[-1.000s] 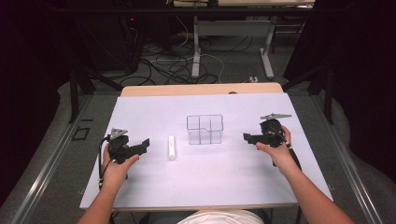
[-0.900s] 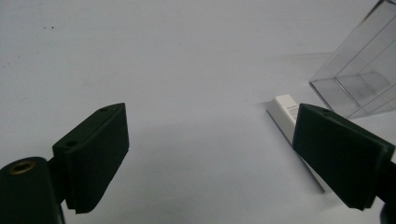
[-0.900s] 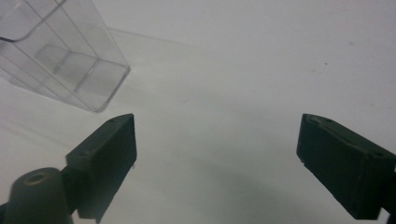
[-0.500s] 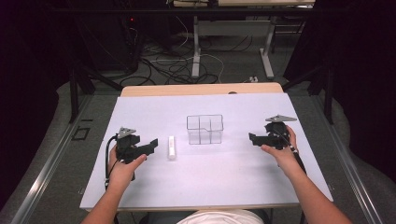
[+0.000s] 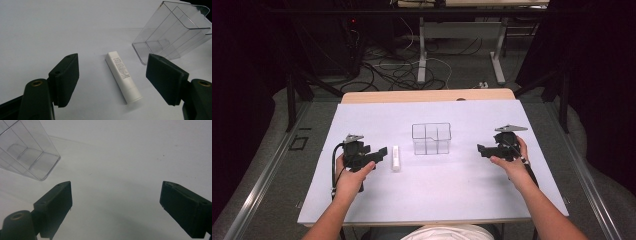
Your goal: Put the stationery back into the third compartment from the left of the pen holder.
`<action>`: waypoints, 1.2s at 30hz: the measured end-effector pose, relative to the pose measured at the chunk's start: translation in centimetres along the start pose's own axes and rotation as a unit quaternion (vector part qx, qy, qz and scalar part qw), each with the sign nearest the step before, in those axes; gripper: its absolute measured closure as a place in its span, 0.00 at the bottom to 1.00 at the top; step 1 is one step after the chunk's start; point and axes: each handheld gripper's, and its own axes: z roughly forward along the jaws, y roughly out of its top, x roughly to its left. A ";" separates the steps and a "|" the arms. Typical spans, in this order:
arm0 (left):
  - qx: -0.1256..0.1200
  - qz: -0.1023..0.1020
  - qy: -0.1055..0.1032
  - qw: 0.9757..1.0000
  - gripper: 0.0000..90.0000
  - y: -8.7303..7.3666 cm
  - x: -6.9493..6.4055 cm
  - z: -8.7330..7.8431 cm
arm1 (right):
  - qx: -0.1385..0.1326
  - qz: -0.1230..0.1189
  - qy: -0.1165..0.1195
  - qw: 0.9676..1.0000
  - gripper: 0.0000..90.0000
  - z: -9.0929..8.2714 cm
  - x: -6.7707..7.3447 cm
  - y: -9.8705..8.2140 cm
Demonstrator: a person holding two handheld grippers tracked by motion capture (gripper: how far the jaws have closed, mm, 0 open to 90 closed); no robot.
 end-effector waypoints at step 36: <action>0.150 -0.082 0.008 0.985 0.50 0.1 -2.1 4.8 | 0.016 0.013 0.014 1.000 0.12 0.4 -0.2 -0.4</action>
